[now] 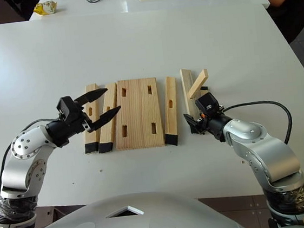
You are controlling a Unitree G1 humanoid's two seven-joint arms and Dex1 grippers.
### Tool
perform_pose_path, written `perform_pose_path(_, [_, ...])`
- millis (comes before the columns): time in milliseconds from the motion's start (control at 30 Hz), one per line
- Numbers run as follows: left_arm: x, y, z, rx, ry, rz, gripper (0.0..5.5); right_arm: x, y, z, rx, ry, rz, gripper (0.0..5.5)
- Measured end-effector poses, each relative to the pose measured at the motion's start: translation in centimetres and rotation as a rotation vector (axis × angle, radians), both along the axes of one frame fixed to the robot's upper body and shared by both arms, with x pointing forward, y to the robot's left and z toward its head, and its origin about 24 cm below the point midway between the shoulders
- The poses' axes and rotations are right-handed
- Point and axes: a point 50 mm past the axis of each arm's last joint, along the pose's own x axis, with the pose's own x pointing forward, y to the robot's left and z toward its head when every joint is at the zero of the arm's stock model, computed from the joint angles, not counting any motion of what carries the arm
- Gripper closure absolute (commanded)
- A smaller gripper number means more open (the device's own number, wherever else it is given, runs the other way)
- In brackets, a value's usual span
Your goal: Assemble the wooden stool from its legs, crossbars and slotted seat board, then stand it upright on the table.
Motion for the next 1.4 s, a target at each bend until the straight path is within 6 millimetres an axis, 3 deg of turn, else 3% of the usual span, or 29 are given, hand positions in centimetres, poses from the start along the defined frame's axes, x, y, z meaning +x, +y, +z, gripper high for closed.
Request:
perform_pose_path(333, [0.0, -0.1, 0.0, -0.001, 0.003, 0.001, 2.19, -0.1, 0.1, -1.8, 0.025, 0.057, -0.025, 2.17])
perform_pose_path(667, [0.1, -0.1, 0.0, 0.001, 0.003, -0.001, 2.19, 0.0, 0.0, -1.9, 0.025, 0.042, -0.036, 3.42])
perform_pose_path(967, [0.7, -0.1, 0.3, -0.002, -0.009, 0.026, 2.19, 0.2, 0.0, -2.0, 0.037, 0.033, -0.038, 3.43])
perform_pose_path(1167, [2.5, 0.6, 0.9, -0.016, 0.002, 0.185, 2.19, 0.8, 0.2, -1.8, 0.065, 0.009, -0.051, 3.43])
perform_pose_path(1400, [4.7, 2.2, 1.6, -0.003, 0.093, 0.441, 2.19, 3.8, -1.2, 0.9, 0.112, -0.151, -0.148, 3.43])
